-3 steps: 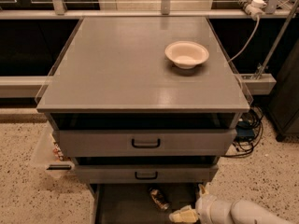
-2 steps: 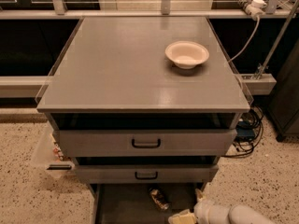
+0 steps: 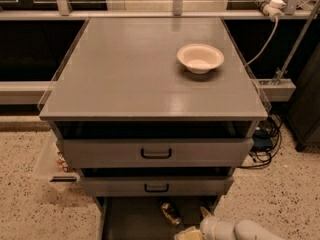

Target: Pick orange can from bottom drawer and place on counter

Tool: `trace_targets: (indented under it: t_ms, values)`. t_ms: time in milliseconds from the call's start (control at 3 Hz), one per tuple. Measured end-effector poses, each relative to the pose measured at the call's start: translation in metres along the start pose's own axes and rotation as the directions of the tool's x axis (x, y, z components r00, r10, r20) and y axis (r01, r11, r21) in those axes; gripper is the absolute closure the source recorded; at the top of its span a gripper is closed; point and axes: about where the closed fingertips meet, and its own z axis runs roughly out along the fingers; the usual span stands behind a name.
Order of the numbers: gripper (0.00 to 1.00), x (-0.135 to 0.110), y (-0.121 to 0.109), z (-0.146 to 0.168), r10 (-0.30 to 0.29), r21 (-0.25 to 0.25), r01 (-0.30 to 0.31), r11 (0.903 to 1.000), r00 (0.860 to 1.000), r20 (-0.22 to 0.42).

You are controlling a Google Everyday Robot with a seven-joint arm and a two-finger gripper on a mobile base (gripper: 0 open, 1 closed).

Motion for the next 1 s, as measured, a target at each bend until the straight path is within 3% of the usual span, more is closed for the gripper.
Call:
trace_targets:
  t_ms: [667,1000]
  values:
    - [0.00,0.012,-0.003,0.018,0.004,-0.007,-0.004,1.0000,1.000,-0.006]
    - [0.00,0.017,-0.011,0.045,-0.040,-0.012,0.040,0.9991,0.999,0.012]
